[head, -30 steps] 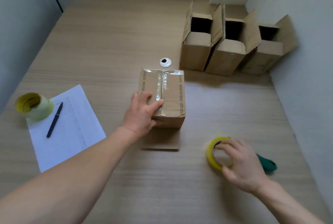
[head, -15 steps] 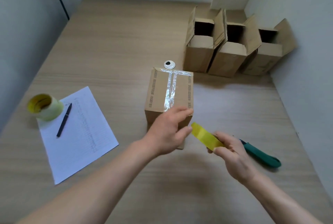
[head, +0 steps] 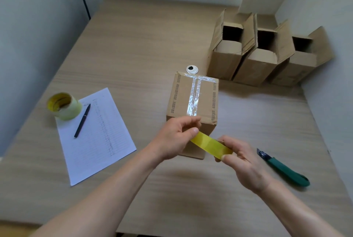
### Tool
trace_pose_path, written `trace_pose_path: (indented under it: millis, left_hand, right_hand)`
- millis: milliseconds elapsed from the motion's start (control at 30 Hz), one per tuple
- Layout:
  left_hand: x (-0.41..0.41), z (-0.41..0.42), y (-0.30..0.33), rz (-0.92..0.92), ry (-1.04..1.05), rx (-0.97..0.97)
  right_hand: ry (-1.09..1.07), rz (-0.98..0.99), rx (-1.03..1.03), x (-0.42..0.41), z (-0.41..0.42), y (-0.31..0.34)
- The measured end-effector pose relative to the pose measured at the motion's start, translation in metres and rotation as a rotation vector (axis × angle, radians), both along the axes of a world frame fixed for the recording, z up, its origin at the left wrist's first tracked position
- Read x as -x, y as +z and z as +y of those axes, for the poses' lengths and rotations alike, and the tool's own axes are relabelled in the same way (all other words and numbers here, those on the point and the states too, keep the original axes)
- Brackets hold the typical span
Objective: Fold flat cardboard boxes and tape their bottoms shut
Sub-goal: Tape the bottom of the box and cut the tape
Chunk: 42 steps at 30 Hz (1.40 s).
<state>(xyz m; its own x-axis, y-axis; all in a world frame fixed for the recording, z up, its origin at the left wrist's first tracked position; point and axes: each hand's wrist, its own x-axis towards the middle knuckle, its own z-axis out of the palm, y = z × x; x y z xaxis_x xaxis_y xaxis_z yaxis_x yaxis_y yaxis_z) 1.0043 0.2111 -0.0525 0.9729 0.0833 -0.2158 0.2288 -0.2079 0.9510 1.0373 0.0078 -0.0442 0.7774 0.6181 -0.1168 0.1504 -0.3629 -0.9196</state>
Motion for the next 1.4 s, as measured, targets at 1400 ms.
trace_pose_path:
  millis: [1400]
  left_hand:
    - [0.0, 0.057, -0.054, -0.265, 0.22, -0.545]
  right_hand:
    - [0.048, -0.649, 0.645, -0.062, -0.011, -0.013]
